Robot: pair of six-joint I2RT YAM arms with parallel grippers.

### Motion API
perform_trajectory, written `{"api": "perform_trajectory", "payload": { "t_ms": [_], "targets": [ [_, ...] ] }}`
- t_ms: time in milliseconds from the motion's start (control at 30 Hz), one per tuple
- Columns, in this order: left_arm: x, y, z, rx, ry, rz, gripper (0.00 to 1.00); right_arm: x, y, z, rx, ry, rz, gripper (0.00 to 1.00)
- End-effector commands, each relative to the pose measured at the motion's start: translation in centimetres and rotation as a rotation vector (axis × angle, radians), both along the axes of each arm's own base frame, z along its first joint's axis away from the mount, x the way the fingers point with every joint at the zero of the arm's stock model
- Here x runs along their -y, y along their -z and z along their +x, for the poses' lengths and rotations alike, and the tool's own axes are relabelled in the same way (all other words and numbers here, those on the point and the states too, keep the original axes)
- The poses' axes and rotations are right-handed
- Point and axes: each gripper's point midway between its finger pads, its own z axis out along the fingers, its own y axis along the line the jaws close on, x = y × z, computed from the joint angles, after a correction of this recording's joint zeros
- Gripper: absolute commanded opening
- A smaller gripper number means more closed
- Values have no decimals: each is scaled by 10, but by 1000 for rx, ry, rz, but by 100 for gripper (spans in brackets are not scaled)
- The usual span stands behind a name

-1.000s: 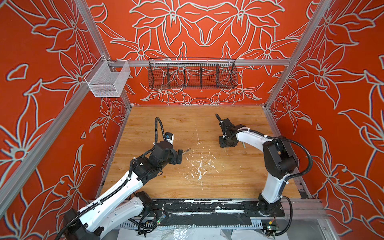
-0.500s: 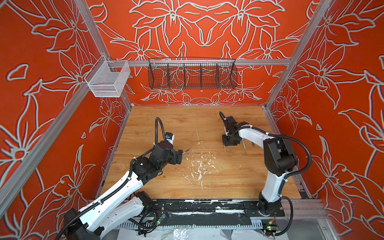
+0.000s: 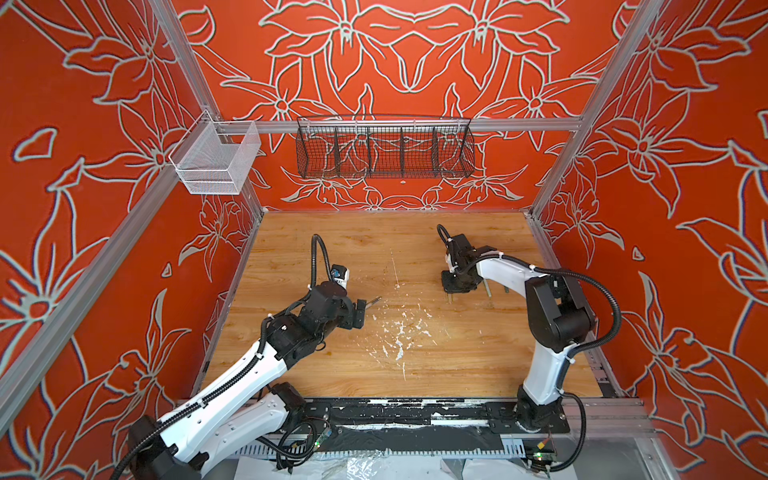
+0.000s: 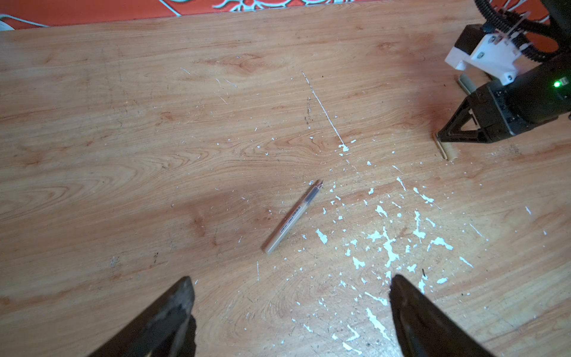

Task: Insert the pens into the pen caps
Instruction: 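Lower the right gripper and grasp the tan cap upright, then lift the tan cap with the right gripper while the left moves over the thin pen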

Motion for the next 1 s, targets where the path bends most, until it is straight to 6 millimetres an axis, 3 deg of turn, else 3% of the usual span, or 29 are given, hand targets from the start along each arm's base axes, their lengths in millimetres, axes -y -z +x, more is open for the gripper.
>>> {"api": "perform_trajectory", "payload": {
  "t_ms": [0,633,967],
  "targets": [
    [-1,-3,1,-2,-15,-13,97,1,11,-5,-33,5,5,28],
    [0,2,1,-22,-12,-14,97,4,31,-13,-85,17,-2,19],
    [10,24,2,-114,16,7,97,-2,1,-9,-28,19,43,13]
  ]
}}
